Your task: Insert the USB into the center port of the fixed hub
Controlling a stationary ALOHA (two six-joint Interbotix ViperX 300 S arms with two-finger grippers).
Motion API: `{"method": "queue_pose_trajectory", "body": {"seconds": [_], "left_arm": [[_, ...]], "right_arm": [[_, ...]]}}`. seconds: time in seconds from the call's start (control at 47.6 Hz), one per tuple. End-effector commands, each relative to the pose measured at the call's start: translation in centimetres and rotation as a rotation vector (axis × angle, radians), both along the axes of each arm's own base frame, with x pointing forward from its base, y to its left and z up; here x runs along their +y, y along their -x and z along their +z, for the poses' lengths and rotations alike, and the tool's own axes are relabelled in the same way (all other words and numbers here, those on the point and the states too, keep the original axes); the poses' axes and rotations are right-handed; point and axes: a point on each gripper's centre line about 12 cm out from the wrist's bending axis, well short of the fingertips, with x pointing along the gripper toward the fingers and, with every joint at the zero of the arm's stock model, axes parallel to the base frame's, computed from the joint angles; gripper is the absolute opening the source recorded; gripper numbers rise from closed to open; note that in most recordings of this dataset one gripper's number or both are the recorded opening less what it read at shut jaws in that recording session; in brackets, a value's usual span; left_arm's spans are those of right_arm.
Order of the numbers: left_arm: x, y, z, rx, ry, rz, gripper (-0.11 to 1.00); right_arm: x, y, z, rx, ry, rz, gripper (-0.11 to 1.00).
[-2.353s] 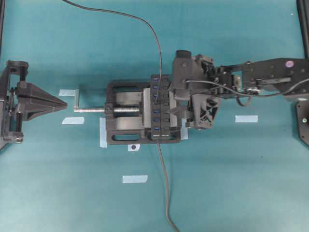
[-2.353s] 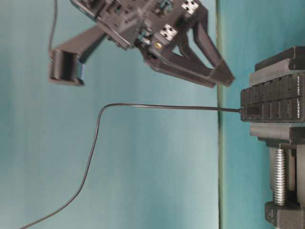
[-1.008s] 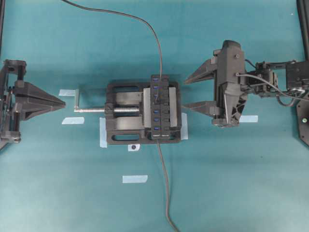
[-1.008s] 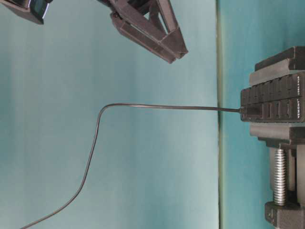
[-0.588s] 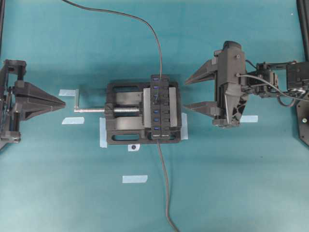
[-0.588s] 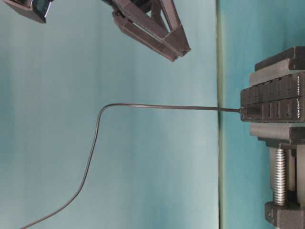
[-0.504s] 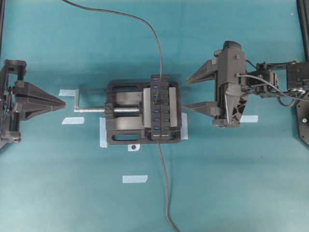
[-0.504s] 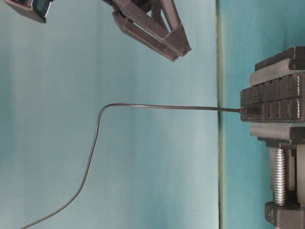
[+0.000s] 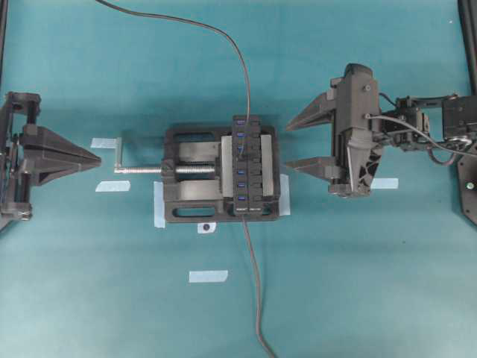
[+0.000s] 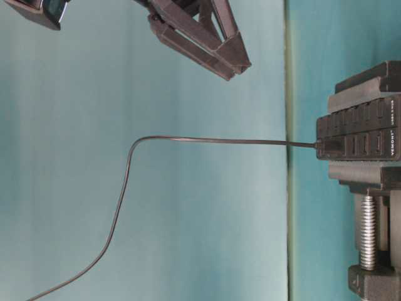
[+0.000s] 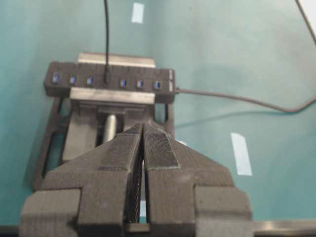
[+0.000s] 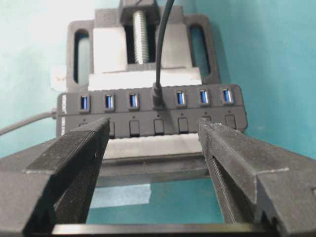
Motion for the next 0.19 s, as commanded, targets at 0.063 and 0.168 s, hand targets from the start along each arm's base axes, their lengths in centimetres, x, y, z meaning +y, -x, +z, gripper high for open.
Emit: {"method": "queue_pose_trajectory", "body": {"seconds": [0.063, 0.168], "left_arm": [[0.03, -0.2, 0.45, -0.015, -0.002, 0.001, 0.0], [0.03, -0.23, 0.48, -0.015, -0.002, 0.001, 0.0]], "right_arm": [[0.09, -0.08, 0.97, -0.037, -0.005, -0.002, 0.84], [0.09, -0.09, 0.99, -0.039, -0.005, -0.002, 0.84]]}}
